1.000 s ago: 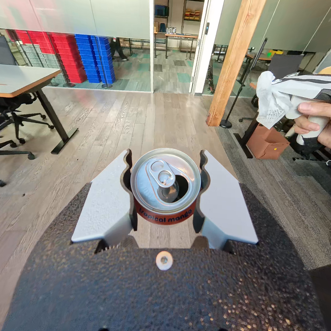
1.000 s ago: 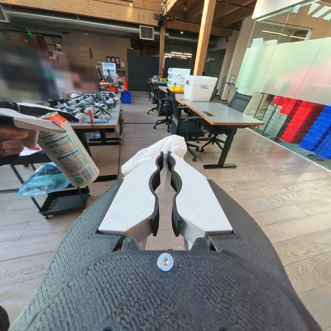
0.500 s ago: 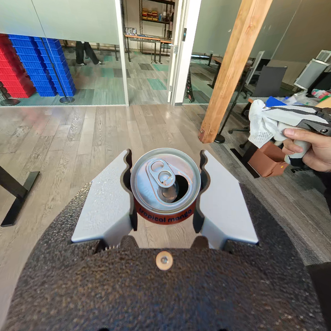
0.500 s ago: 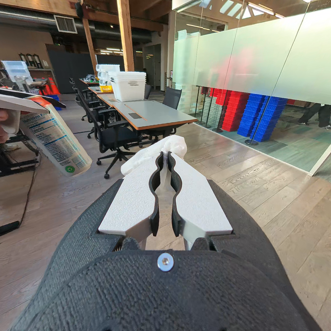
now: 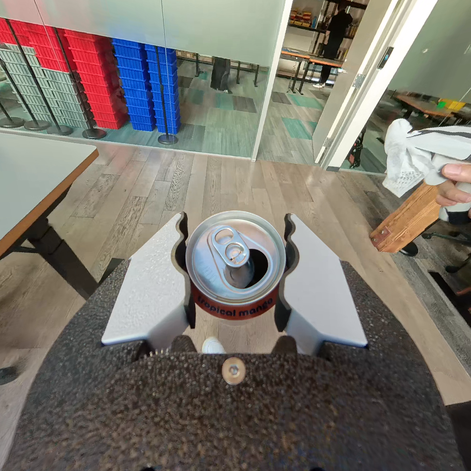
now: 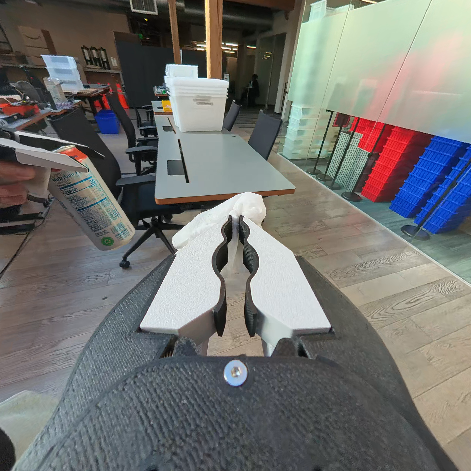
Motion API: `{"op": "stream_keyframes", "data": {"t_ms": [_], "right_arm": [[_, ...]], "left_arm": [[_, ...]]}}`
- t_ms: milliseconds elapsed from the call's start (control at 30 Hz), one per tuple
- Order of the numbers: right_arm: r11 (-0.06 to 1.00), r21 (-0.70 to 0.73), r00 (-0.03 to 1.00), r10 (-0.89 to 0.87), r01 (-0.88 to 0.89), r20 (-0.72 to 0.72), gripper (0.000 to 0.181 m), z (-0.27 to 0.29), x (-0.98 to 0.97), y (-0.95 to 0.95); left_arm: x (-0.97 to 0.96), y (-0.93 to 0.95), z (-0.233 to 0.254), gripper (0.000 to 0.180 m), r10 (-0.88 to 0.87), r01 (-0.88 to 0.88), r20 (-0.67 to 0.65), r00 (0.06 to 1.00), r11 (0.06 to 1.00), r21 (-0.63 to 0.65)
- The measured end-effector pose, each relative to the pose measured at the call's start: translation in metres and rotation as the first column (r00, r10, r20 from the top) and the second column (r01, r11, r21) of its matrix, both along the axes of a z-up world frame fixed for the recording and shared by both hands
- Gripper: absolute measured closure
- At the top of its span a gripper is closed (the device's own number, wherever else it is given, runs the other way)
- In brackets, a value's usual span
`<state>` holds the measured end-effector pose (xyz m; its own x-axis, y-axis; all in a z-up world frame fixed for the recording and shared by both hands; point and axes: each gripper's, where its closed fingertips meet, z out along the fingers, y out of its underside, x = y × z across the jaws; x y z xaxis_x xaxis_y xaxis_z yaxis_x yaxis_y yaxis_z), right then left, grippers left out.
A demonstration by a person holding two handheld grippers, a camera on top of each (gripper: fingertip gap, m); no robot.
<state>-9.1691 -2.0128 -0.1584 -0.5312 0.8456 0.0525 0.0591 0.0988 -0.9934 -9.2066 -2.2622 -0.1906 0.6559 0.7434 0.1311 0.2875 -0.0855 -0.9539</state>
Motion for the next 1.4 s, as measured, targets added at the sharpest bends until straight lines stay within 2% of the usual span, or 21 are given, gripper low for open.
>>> {"op": "stream_keyframes", "data": {"t_ms": [100, 333, 533, 667, 767, 867, 1000, 1200, 1300, 1400], "right_arm": [[1.0, 0.024, 1.0, -0.005, 0.005, -0.003, 0.178, -0.002, -0.129, 0.011], [0.995, 0.027, 0.992, -0.095, 0.093, 0.084, 0.178, -0.011, -0.389, 0.065], [0.986, 0.021, 0.977, -0.167, 0.165, 0.135, 0.179, -0.071, -0.607, 0.112], [0.999, 0.029, 0.991, -0.028, 0.025, 0.129, 0.178, -0.087, -0.81, 0.108], [0.992, 0.025, 0.988, 0.118, -0.121, 0.101, 0.178, -0.064, -0.972, 0.079], [0.96, 0.082, 0.96, 0.257, -0.267, 0.109, 0.178, -0.049, -1.124, 0.029], [0.92, 0.076, 0.922, 0.38, -0.385, 0.078, 0.179, -0.04, -1.308, -0.035], [0.887, 0.183, 0.906, 0.421, -0.423, 0.05, 0.179, -0.042, -1.574, -0.094], [0.901, 0.195, 0.921, 0.382, -0.388, 0.073, 0.178, -0.034, -1.707, -0.103], [0.915, 0.234, 0.944, 0.316, -0.329, 0.092, 0.178, -0.027, -1.824, -0.104]], "left_arm": [[-0.134, 0.013, -0.001, 0.105, -0.025, 0.024, 0.009, 1.0, 0.995, 0.093], [-0.441, 0.058, 0.037, 0.105, -0.074, 0.074, 0.0, 0.997, 0.996, 0.048], [-0.696, 0.087, 0.022, 0.105, -0.099, 0.098, -0.037, 0.994, 0.995, -0.029], [-0.863, 0.088, 0.01, 0.105, -0.038, 0.038, -0.027, 0.999, 0.999, -0.017], [-0.986, 0.077, 0.009, 0.105, 0.029, -0.03, -0.013, 0.999, 0.999, -0.046], [-1.098, 0.067, 0.013, 0.105, 0.068, -0.067, 0.035, 0.997, 0.997, -0.023], [-1.247, 0.039, 0.005, 0.105, 0.157, -0.157, 0.021, 0.987, 0.988, -0.006], [-1.511, 0.001, -0.022, 0.105, 0.208, -0.208, 0.008, 0.978, 0.974, 0.094], [-1.648, -0.031, -0.005, 0.105, 0.221, -0.22, 0.009, 0.975, 0.964, 0.153], [-1.768, -0.067, 0.016, 0.105, 0.238, -0.237, 0.008, 0.971, 0.961, 0.143]]}}
